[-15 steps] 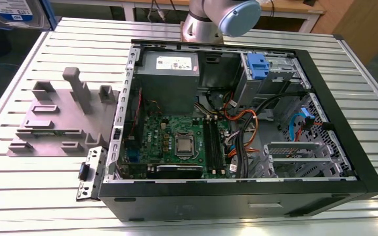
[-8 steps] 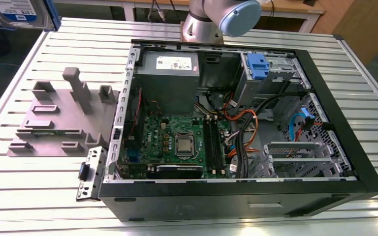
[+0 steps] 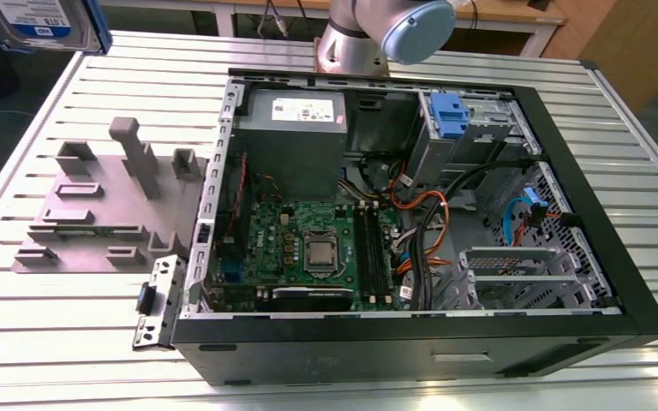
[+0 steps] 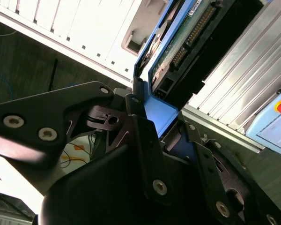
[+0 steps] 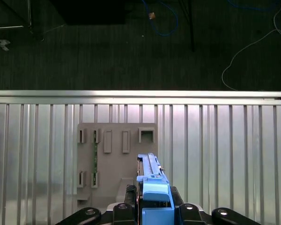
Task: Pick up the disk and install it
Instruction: 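Pick up the disk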
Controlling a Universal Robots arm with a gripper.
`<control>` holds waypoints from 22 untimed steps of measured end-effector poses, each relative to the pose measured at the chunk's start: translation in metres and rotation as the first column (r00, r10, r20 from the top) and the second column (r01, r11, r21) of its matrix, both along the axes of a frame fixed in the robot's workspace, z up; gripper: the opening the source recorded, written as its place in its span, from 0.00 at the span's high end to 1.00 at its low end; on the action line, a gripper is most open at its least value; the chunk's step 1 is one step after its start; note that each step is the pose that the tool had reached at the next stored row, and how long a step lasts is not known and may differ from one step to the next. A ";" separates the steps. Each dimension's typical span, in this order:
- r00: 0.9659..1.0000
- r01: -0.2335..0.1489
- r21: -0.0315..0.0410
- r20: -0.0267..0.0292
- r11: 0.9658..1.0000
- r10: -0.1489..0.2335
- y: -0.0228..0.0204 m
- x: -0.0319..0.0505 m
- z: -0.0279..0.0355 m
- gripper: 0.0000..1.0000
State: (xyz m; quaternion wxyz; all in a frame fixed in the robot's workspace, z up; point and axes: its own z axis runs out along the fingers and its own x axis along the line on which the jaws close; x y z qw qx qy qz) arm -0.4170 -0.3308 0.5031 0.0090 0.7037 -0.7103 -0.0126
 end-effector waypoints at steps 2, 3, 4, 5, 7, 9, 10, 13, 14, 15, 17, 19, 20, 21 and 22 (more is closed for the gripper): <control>1.000 0.000 0.000 0.000 1.000 0.000 0.0000 0.0018 0.0000 0.63; 1.000 0.000 0.000 0.000 1.000 0.000 0.0000 0.0026 0.0000 0.63; 1.000 0.000 0.000 0.000 1.000 0.000 0.0000 0.0034 0.0000 0.63; 1.000 0.000 0.000 0.000 1.000 0.000 0.0000 0.0043 0.0000 0.63; 1.000 0.000 0.000 0.000 1.000 0.000 0.0000 0.0061 0.0000 0.63; 1.000 0.000 0.000 0.000 1.000 0.000 0.0000 0.0081 0.0000 0.63; 1.000 0.000 0.000 0.000 1.000 0.000 0.0000 0.0091 0.0000 0.63; 1.000 0.000 0.000 0.000 1.000 0.000 0.0000 0.0118 0.0000 0.63; 1.000 0.000 0.000 0.000 1.000 0.000 0.0000 0.0126 0.0000 0.63; 1.000 0.000 0.000 0.000 1.000 0.000 0.0000 0.0135 0.0000 0.63; 1.000 0.000 0.000 0.000 1.000 0.000 0.0000 0.0153 0.0000 0.63; 1.000 0.000 0.000 0.000 1.000 0.000 0.0000 0.0169 0.0000 0.63; 1.000 0.000 0.000 0.000 1.000 0.000 0.0000 0.0179 0.0000 0.63; 1.000 0.000 0.000 0.000 1.000 0.000 0.0000 0.0191 0.0000 0.63; 1.000 0.000 0.000 0.000 1.000 0.000 0.0000 0.0202 0.0000 0.63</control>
